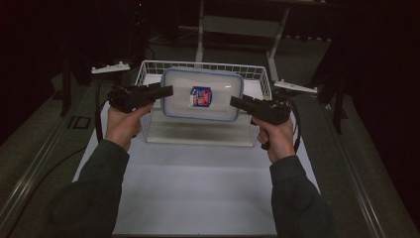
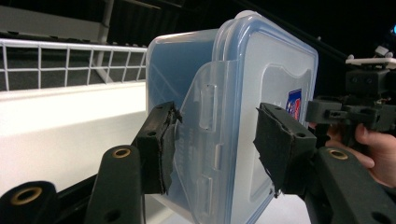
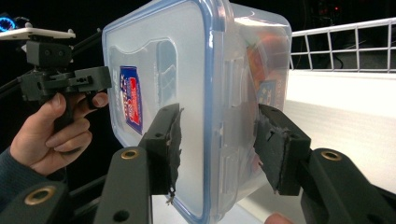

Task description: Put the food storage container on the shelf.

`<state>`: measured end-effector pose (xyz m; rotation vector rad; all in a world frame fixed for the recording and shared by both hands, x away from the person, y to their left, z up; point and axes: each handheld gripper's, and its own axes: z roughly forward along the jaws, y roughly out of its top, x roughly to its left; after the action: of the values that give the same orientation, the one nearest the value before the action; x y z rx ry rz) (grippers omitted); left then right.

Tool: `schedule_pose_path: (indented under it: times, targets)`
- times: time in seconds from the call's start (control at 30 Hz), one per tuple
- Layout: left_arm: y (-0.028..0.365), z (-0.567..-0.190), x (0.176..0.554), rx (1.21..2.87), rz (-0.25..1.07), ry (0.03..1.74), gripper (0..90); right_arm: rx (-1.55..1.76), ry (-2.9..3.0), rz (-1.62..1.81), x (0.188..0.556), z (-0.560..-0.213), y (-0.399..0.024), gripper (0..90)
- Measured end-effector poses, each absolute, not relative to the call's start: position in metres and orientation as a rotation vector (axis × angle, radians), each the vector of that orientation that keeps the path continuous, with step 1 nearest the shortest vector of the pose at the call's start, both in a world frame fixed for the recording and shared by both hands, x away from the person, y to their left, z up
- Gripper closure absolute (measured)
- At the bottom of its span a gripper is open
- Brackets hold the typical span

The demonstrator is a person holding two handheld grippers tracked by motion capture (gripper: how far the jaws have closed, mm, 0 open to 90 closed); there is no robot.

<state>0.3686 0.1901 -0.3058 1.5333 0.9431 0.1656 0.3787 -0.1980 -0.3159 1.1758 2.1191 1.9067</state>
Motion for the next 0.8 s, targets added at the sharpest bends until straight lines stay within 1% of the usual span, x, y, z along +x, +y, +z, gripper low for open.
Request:
schedule_pose_path:
  times: [0.17, 0.37, 0.5, 0.8]
  targets:
    - [0.189, -0.314, 0.385, 1.503, 0.127, 0.976, 48.7, 1.207, 2.121, 1.884, 0.391, -0.313, -0.198, 51.8]
    - [0.185, -0.327, 0.402, 1.493, 0.112, 1.025, 48.6, 1.308, 2.128, 1.87, 0.41, -0.323, -0.2, 51.9]
    - [0.183, -0.325, 0.404, 1.504, 0.155, 1.043, 48.3, 1.318, 2.128, 1.843, 0.412, -0.325, -0.198, 51.8]
    - [0.181, -0.325, 0.411, 1.458, 0.128, 1.098, 48.2, 1.381, 2.093, 1.862, 0.418, -0.327, -0.198, 51.4]
